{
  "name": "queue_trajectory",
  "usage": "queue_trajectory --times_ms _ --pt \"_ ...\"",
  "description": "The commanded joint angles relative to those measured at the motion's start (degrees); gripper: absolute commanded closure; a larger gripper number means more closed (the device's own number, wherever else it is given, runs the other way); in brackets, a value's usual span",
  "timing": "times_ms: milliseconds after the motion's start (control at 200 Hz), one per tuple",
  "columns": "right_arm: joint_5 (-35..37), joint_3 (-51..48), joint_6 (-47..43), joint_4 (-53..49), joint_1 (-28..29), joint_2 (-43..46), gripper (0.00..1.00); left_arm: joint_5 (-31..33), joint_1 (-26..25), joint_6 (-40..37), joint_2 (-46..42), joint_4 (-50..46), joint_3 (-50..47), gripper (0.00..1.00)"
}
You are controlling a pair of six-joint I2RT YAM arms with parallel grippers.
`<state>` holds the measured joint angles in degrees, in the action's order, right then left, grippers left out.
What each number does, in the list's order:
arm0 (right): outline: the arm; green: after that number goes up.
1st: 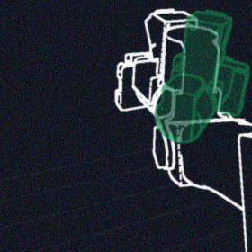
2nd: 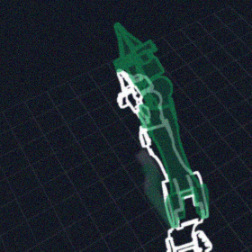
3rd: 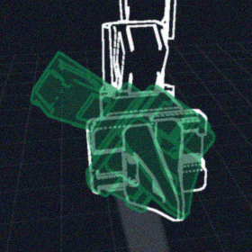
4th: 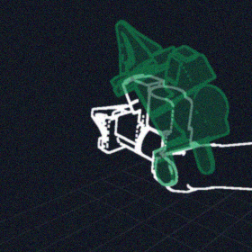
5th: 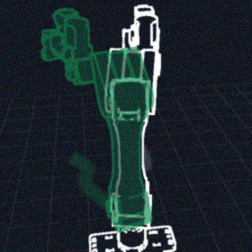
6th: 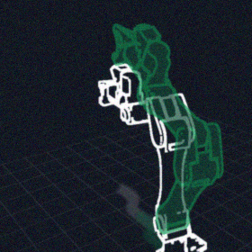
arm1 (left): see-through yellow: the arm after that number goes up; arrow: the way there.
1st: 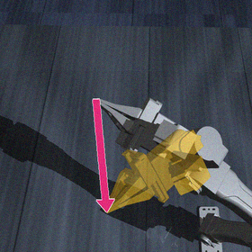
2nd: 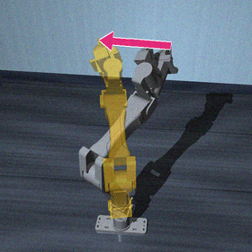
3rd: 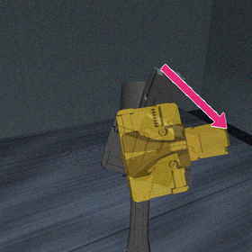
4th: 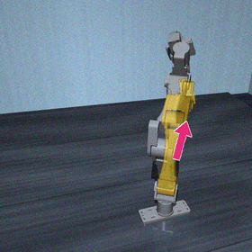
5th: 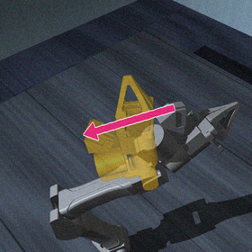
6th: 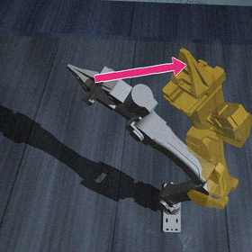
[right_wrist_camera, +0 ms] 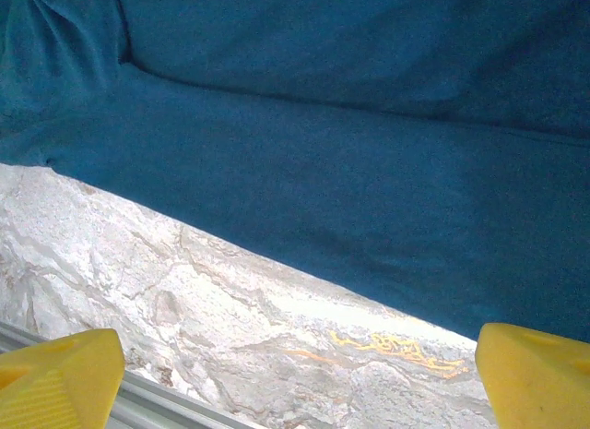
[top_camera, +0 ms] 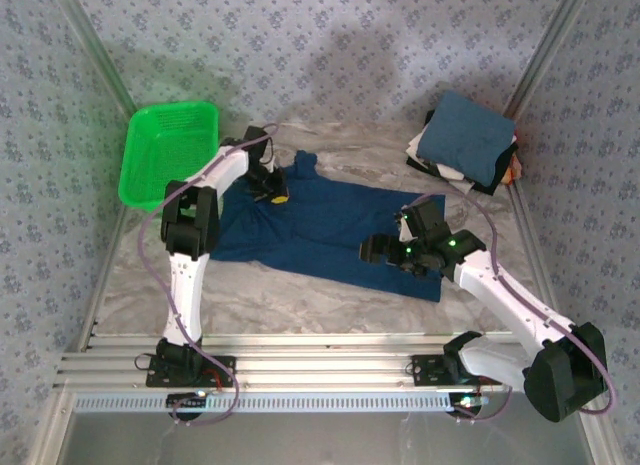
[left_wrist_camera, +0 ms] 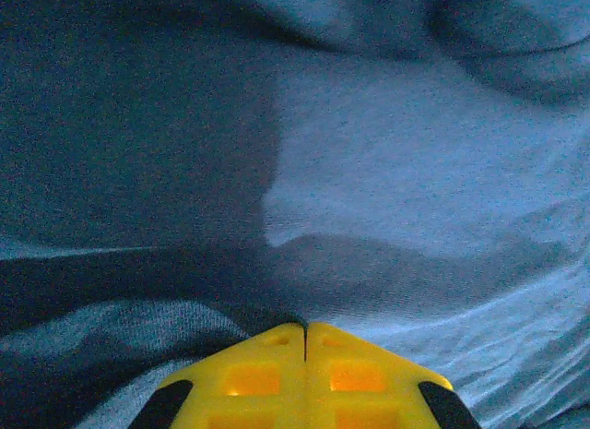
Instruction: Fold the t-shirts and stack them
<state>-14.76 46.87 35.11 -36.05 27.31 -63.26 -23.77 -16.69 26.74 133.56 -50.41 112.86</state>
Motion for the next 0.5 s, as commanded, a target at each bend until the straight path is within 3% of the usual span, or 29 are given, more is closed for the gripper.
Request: queue_trajectory --times_ms 0,500 --pt "0.1 -0.5 1.8 -1.0 0.4 0.9 0.00 0.5 -1.3 -2.8 1.3 -2.6 4.3 1.00" --pt "-0.4 -2.2 3.1 0.2 0.5 0.9 0.00 0.0 -2.3 -4.8 6.3 -5.4 11.0 1.00"
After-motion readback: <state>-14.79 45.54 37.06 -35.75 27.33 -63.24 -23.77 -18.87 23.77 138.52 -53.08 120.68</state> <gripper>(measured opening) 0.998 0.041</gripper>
